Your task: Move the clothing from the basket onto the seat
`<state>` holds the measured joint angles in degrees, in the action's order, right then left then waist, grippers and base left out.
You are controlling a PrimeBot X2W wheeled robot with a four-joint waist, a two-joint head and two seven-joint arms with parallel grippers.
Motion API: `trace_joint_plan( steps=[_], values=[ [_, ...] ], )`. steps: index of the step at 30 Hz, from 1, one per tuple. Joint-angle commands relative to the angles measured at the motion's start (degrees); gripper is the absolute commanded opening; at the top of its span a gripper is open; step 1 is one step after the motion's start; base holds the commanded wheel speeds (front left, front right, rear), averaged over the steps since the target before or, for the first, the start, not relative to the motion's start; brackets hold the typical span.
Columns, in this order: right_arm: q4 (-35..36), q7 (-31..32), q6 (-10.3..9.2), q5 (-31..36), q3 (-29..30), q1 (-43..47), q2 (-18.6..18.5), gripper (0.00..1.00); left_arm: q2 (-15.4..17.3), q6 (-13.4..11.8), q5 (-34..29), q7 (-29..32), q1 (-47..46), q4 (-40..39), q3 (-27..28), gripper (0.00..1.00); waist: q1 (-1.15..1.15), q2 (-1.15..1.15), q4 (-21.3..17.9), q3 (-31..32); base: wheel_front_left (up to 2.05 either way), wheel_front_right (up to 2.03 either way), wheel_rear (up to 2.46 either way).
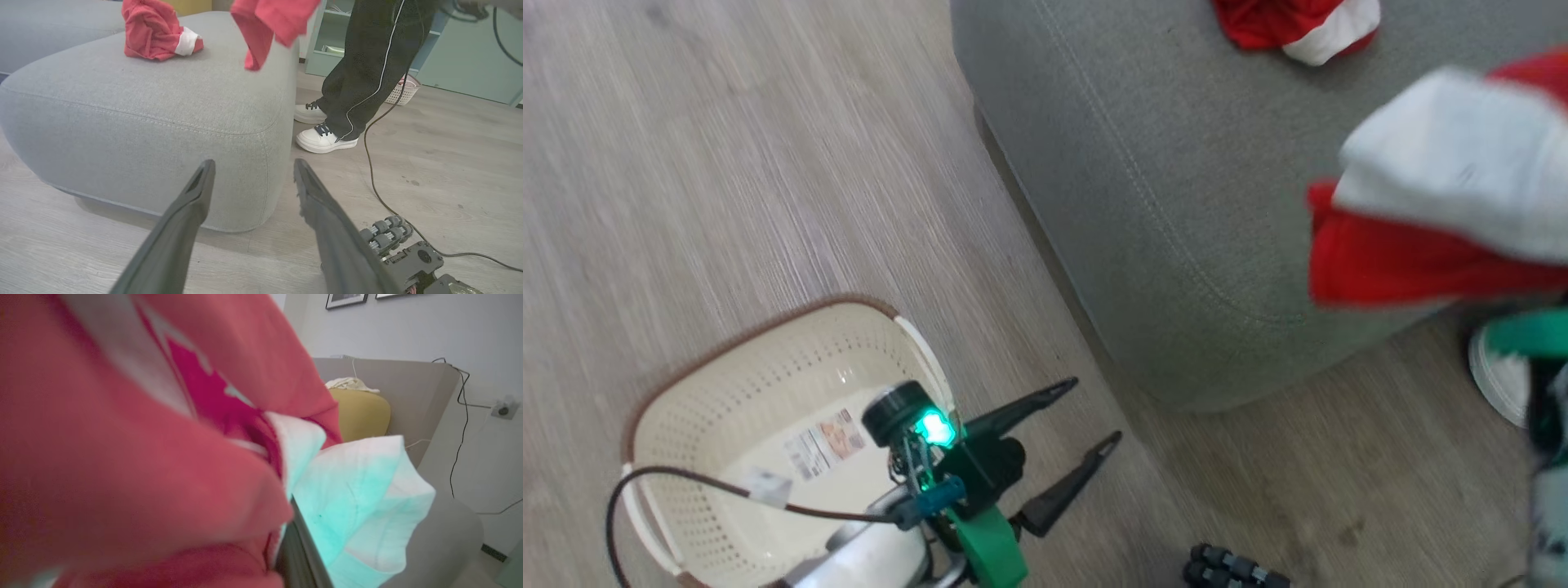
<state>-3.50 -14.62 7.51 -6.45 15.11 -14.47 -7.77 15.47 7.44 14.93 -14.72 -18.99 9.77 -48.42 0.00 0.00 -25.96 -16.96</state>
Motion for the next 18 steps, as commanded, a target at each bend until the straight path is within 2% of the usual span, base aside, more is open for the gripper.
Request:
trace_joint_plan(
  steps=[1,6,13,18],
  values=[
    [2.28,-0.38,-0.02,-0.67,0.10,-4.15,-2.50,0.00,1.23,0.04,-0.17,-0.28,-2.22,-1.90,1.53,1.00,0.00,0.00,-0.14,-2.94,0.00,0.00,0.00],
    [-0.23,-0.38,-0.02,-2.09,2.68,-13.33,-6.44,0.00,3.72,0.04,-1.05,-0.28,-3.37,-2.58,2.16,1.00,0.00,0.00,0.09,-7.36,0.00,0.00,0.00],
    [-7.78,-0.38,-0.02,-2.31,4.43,-25.40,-11.72,0.00,7.97,0.04,-2.69,-0.28,-5.22,-3.73,2.25,1.00,0.00,0.00,0.72,-13.33,0.00,0.00,0.00],
    [-12.15,-0.38,-0.02,-2.80,4.81,-31.76,-14.23,0.00,10.29,0.04,-3.20,-0.28,-6.13,-4.67,3.27,1.00,0.00,0.00,1.15,-17.14,0.00,0.00,0.00]
  ],
)
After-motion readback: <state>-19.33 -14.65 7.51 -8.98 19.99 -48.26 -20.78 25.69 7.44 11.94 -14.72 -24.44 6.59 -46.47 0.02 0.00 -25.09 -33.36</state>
